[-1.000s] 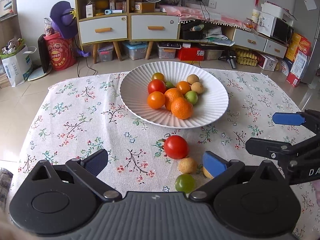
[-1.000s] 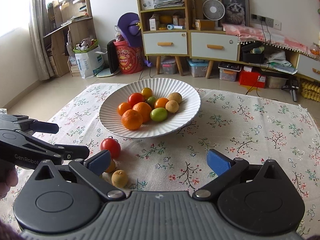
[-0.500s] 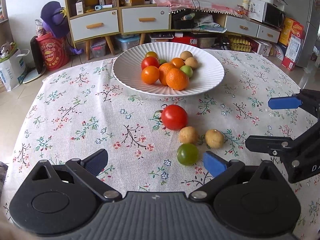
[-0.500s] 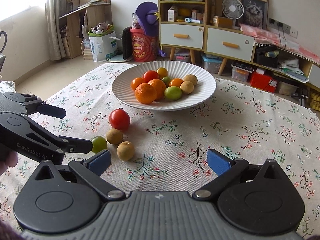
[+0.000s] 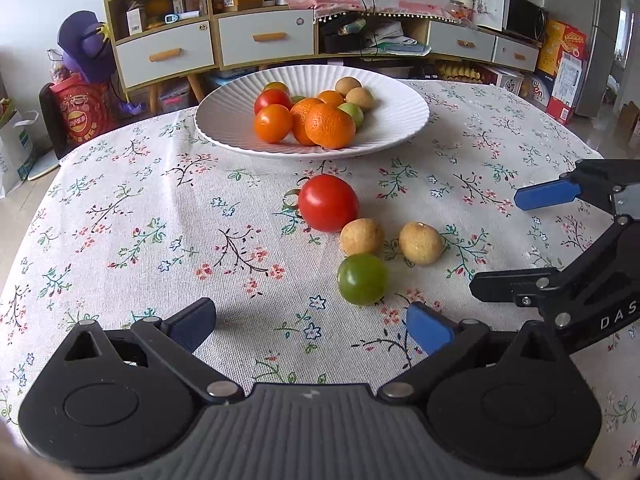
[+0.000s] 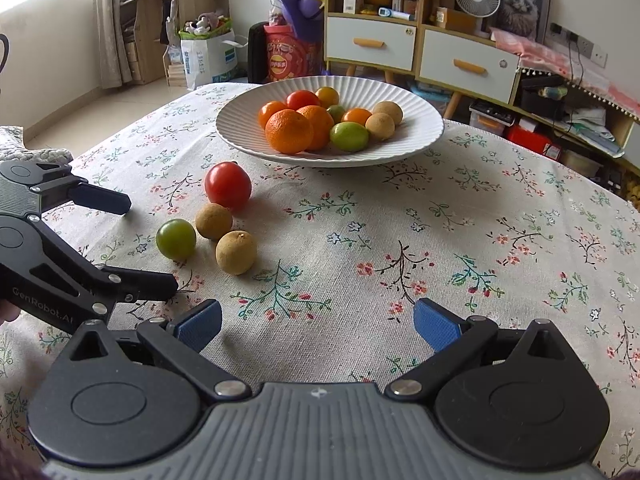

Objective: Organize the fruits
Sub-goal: 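Move both open tools back from the plate to the remaining fruits, then grasp a green tomato with the left tool while the right tool grasps a brown fruit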

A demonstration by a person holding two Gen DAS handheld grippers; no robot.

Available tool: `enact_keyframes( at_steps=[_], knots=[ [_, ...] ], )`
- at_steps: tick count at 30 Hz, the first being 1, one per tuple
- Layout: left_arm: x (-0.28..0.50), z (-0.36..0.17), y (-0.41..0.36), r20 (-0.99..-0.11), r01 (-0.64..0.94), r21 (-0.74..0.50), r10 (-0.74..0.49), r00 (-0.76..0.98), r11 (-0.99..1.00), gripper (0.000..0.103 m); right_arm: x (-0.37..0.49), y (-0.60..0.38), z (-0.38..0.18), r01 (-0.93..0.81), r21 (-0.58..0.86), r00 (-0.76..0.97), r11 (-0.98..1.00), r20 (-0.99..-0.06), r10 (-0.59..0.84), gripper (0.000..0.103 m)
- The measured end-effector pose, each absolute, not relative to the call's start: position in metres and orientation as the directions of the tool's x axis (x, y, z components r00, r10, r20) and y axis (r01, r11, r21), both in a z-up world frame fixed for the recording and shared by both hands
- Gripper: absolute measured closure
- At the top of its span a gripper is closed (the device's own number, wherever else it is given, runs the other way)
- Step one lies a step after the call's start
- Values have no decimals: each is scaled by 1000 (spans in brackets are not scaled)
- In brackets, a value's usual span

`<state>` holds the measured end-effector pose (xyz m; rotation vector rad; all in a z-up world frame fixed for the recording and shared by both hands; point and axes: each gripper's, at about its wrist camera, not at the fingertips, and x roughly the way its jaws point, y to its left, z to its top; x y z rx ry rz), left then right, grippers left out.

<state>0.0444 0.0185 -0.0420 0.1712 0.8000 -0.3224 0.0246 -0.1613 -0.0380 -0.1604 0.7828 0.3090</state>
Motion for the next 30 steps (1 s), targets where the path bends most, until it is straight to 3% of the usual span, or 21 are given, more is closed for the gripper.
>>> enact_keyframes(
  at_steps=[2, 10, 16, 26, 30],
  knots=[
    [45, -41, 16, -723, 351, 21, -228, 652, 936, 11, 24, -162, -38, -331, -32, 669, 943, -713, 211, 1],
    [48, -36, 6, -712, 400, -10, -287, 641, 917, 46, 24, -160, -42, -339, -43, 661, 940, -721, 206, 1],
    [50, -32, 6, -712, 411, -17, -300, 636, 911, 84, 26, -157, -42, -347, -40, 657, 937, -724, 212, 1],
    [52, -26, 22, -721, 359, -22, -263, 641, 933, 84, 31, -139, -43, -373, -40, 651, 927, -724, 231, 1],
    [53, -25, 31, -725, 339, -25, -250, 641, 941, 84, 32, -131, -42, -390, -49, 654, 919, -718, 239, 7]
  ],
)
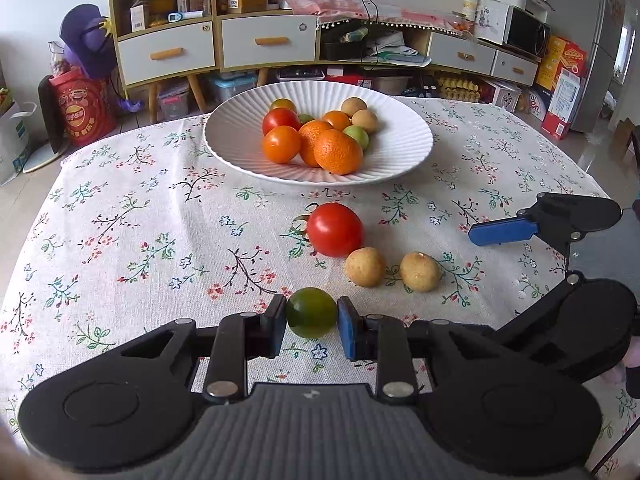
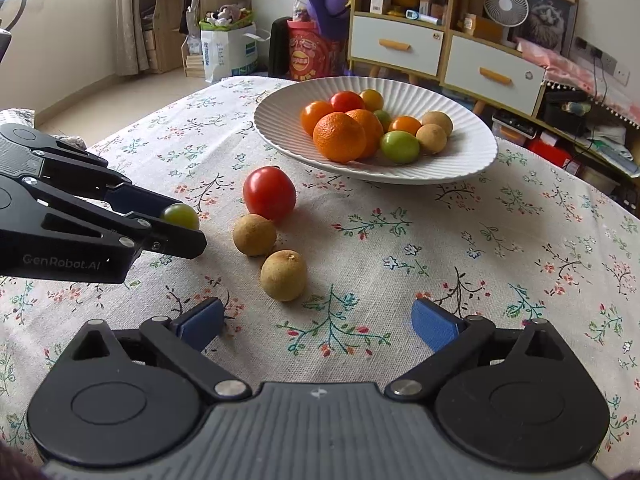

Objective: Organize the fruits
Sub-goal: 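Grasp a green tomato with the left tool while the right tool grasps a brown fruit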

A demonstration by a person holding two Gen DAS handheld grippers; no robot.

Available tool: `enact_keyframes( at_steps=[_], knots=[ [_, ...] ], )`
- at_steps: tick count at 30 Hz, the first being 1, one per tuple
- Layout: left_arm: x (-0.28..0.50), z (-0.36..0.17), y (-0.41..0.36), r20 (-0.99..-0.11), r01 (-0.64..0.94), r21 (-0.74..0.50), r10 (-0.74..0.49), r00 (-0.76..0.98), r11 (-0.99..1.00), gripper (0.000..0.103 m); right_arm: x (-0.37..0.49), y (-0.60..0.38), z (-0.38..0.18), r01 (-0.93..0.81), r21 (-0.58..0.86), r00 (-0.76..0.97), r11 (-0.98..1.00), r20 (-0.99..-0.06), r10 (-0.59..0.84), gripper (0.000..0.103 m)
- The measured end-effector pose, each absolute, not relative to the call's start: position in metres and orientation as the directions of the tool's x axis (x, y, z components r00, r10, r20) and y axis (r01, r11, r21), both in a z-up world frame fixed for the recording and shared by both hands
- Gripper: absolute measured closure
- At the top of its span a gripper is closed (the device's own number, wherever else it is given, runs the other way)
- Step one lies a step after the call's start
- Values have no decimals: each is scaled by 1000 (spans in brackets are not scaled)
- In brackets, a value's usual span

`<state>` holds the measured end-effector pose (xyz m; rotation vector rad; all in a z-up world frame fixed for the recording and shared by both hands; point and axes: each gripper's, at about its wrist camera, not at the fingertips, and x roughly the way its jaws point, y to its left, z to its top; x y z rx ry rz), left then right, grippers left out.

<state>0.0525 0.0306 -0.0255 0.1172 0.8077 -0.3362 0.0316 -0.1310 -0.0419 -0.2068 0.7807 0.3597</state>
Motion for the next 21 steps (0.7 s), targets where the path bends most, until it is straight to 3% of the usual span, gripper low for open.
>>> enact_keyframes(
  at_steps=[4, 9, 21],
  knots=[
    [51, -26, 37, -728, 328, -29, -244, 641, 944, 84, 32, -127, -40, -405, -54, 660, 913, -708, 251, 16],
    [50, -27, 43, -732, 325, -28, -240, 637, 945, 84, 30, -124, -37, -433, -51, 662, 900, -696, 279, 43],
    [51, -28, 42, -734, 329, -24, -240, 635, 944, 84, 29, -123, -33, -452, -39, 660, 891, -687, 305, 81]
  ],
)
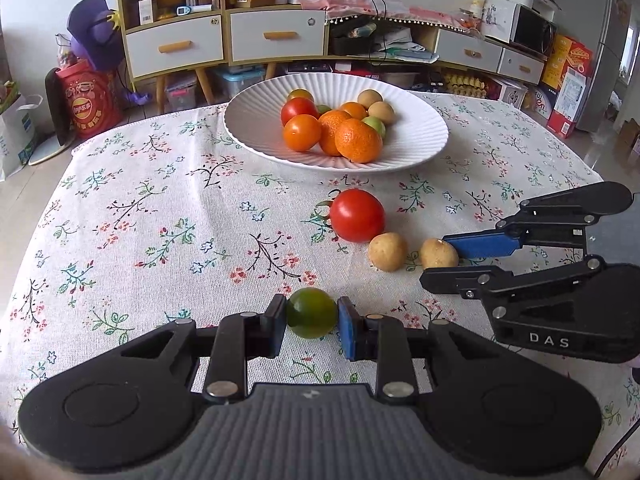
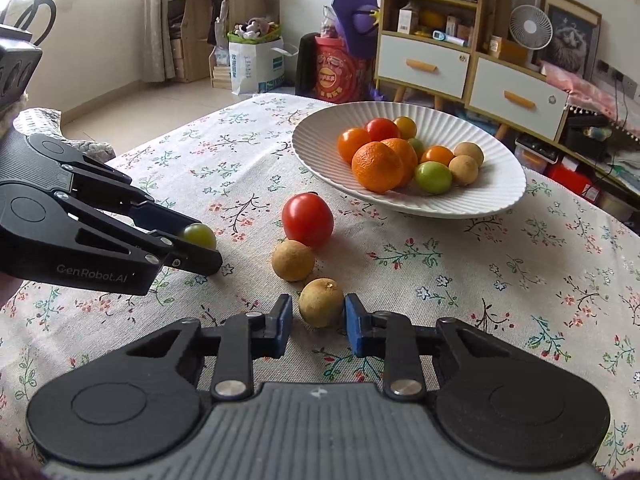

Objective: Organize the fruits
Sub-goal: 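Grasp a green tomato with the left tool while the right tool grasps a brown fruit, then carry the green tomato and brown fruit in both tools over the white plate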

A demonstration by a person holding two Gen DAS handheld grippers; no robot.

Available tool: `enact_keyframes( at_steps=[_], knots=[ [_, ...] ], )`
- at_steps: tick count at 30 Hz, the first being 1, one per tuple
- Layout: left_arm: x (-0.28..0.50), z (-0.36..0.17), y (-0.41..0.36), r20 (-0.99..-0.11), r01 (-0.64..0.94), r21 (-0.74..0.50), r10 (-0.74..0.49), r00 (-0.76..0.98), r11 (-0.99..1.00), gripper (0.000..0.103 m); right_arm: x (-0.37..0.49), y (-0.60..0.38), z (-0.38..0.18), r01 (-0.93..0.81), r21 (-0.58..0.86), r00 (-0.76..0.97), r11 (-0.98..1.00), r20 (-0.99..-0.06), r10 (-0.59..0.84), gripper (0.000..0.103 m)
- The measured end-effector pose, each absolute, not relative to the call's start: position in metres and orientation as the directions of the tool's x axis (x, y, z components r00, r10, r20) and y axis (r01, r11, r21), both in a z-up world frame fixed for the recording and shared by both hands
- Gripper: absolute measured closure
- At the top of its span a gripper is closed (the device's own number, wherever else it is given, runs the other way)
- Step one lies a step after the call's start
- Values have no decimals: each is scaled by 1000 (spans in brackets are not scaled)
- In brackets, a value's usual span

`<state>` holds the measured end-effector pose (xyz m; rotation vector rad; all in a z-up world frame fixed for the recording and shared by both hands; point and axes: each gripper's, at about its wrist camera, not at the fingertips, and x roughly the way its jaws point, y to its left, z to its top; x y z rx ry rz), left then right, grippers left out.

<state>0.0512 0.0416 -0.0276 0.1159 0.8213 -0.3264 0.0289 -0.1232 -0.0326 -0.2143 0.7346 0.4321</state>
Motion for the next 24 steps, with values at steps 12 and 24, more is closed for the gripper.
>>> enact_keyframes(
  at_steps=[12, 24],
  knots=[
    [51, -21, 41, -717, 331, -38, -256, 648, 943, 84, 30, -127, -24, -449, -15, 665, 893, -673, 323, 81],
    [62, 0, 34, -671, 317, -59, -273, 690, 947, 84, 42, -135, 2, -402, 15, 723, 916, -609, 327, 81]
  ],
)
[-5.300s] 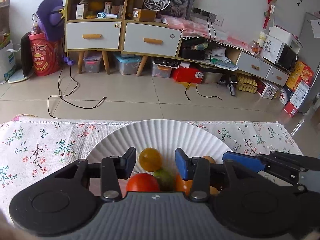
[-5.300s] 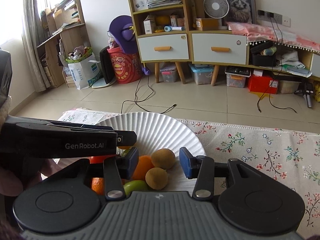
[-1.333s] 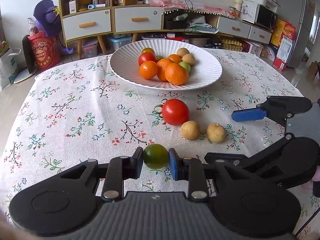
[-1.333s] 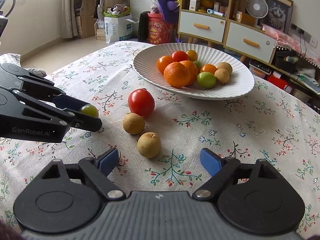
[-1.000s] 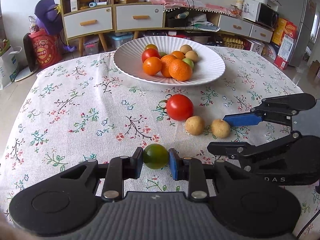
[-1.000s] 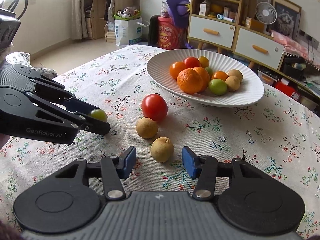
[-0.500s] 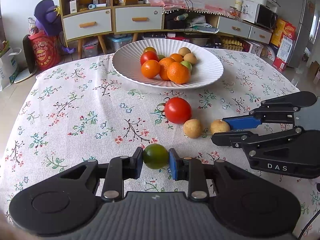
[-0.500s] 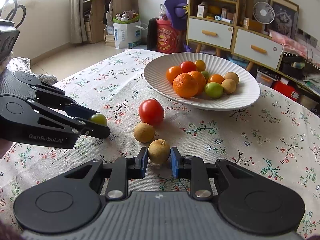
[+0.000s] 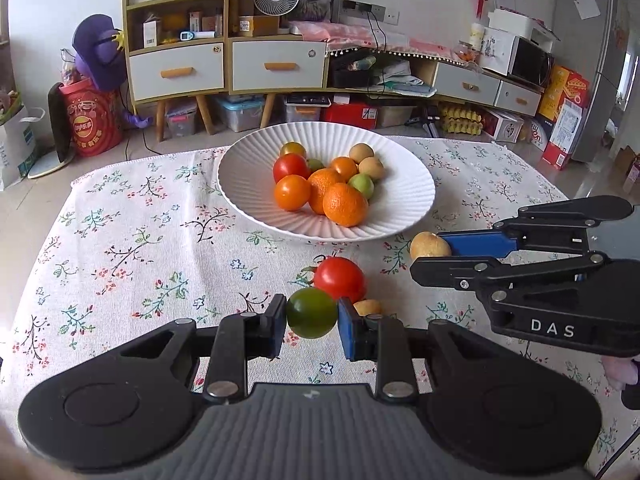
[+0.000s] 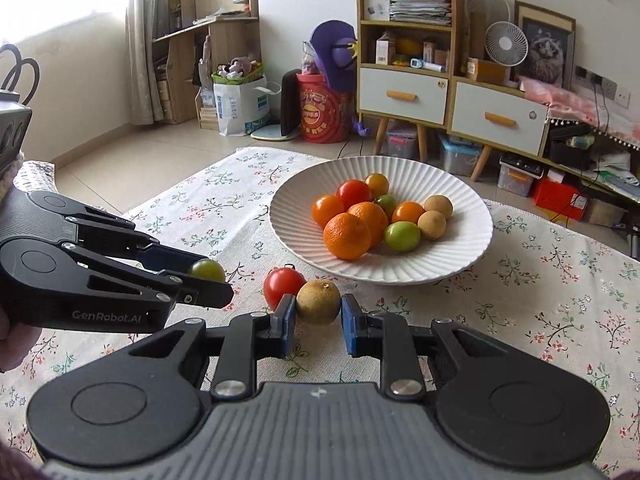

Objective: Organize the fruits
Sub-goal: 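Carry the green tomato and brown fruit in both tools over the white plate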

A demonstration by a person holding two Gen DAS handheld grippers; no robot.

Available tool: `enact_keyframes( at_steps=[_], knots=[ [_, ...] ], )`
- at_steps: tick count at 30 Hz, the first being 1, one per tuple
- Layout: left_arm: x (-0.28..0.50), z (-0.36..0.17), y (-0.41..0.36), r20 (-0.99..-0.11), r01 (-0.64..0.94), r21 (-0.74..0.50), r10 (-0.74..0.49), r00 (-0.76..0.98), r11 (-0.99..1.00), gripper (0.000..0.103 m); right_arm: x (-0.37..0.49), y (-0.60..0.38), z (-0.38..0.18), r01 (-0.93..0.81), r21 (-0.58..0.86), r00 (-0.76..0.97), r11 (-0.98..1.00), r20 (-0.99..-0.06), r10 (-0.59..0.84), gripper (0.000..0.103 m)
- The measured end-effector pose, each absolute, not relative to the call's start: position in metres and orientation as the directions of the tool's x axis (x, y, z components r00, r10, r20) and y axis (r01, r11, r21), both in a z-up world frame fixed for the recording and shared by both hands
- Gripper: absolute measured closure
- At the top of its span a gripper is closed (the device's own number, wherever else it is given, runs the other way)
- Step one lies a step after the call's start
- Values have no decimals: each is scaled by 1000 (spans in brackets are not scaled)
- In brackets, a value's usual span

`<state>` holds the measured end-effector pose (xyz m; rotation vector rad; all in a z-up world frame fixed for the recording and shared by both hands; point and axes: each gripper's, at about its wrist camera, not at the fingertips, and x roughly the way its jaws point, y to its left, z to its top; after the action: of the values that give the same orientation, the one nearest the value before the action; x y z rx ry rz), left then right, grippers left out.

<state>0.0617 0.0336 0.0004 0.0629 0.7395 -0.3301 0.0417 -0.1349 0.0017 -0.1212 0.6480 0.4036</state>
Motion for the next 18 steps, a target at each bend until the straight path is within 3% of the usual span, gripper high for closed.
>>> enact_keyframes(
  at_steps=[18],
  knots=[
    [124, 12, 12, -654, 226, -69, -215, 725, 972, 84, 84, -159, 0, -304, 25, 764, 952, -590, 260, 81]
  ],
)
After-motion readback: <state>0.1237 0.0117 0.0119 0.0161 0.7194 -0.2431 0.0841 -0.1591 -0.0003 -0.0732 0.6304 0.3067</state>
